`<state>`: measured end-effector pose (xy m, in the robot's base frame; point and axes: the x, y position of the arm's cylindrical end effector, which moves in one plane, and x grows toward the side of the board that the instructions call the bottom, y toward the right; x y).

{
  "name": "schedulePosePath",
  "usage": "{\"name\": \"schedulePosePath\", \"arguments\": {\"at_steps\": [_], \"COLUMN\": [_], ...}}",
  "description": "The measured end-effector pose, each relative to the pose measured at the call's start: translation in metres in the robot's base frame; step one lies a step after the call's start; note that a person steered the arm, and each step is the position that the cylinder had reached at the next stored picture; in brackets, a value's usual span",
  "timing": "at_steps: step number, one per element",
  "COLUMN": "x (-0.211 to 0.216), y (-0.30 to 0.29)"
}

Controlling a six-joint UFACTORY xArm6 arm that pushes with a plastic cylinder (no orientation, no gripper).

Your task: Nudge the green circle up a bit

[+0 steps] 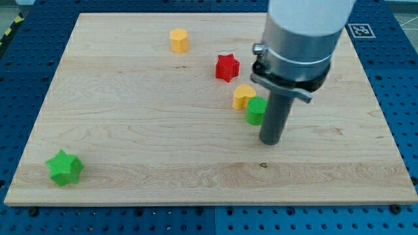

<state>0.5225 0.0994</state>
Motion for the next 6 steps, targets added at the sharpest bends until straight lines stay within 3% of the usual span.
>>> {"name": "schedulePosePath", "arguments": {"at_steps": [1,3,4,6], "x": [-0.01,-0.07,-0.071,-0.021], "y": [0.018,0.018,0.011,-0.004]}}
